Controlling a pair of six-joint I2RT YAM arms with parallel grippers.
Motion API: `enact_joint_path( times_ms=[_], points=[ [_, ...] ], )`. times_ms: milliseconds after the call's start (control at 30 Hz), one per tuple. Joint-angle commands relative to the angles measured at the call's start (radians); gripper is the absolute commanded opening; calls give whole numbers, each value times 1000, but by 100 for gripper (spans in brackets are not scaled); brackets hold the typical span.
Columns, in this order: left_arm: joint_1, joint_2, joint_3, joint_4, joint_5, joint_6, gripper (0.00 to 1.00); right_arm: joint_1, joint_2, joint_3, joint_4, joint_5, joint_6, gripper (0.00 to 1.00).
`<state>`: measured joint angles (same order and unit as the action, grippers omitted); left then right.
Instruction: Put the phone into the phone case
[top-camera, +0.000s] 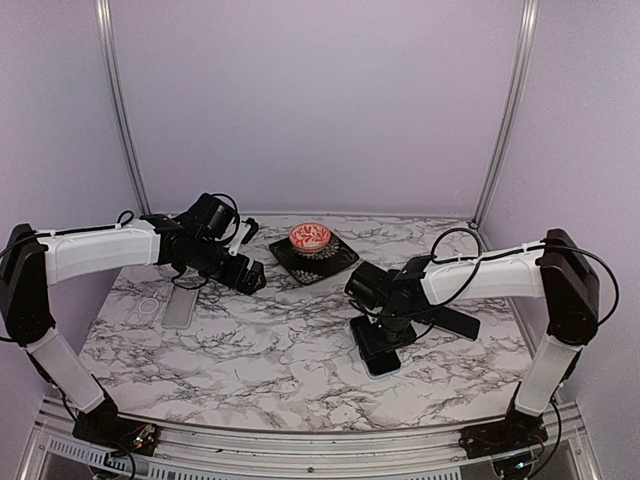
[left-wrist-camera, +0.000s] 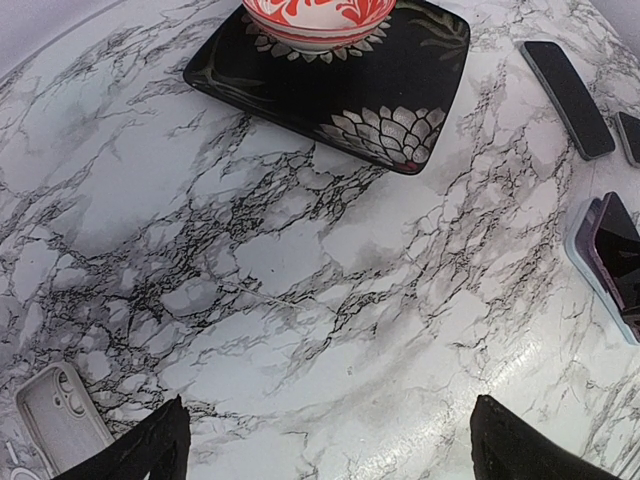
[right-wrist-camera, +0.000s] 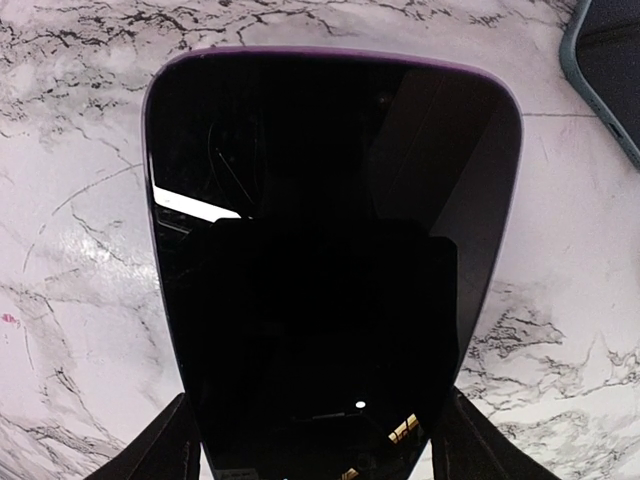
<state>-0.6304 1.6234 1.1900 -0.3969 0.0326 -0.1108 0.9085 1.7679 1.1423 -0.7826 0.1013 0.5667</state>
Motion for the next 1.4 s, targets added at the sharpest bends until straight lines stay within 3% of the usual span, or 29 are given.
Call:
enact_joint_path(
  times_ms=[0, 67, 133, 533, 667, 967, 1133, 1267, 1367],
  points=[
    [3, 17, 11, -39, -4, 11, 99, -5, 20, 22, -38, -41, -19, 72],
    [4, 19, 11, -41, -5, 11, 99, -5, 24, 42, -67, -23, -30, 91],
    [4, 18, 11, -41, -4, 12, 99, -8, 30, 60, -91, -17, -43, 98],
    [4, 26, 14, -46, -6, 15, 99, -23, 80, 11, -50, -164, -87, 97],
    [3, 26, 13, -46, -8, 16, 99, -25, 95, 1, -37, -192, -104, 90],
    [4, 29, 16, -46, -13, 15, 99, -23, 68, 2, -14, -164, -124, 51],
    [3, 40, 24, -27, 8, -2, 99, -16, 2, -32, 68, -165, -143, 40],
    [-3, 35, 35, 50, 99, -114, 97, -14, -59, -73, 160, -165, -145, 34],
    [-38, 40, -33, 254, 167, -294, 96, -14, -100, -115, 265, -165, -141, 31]
  ],
)
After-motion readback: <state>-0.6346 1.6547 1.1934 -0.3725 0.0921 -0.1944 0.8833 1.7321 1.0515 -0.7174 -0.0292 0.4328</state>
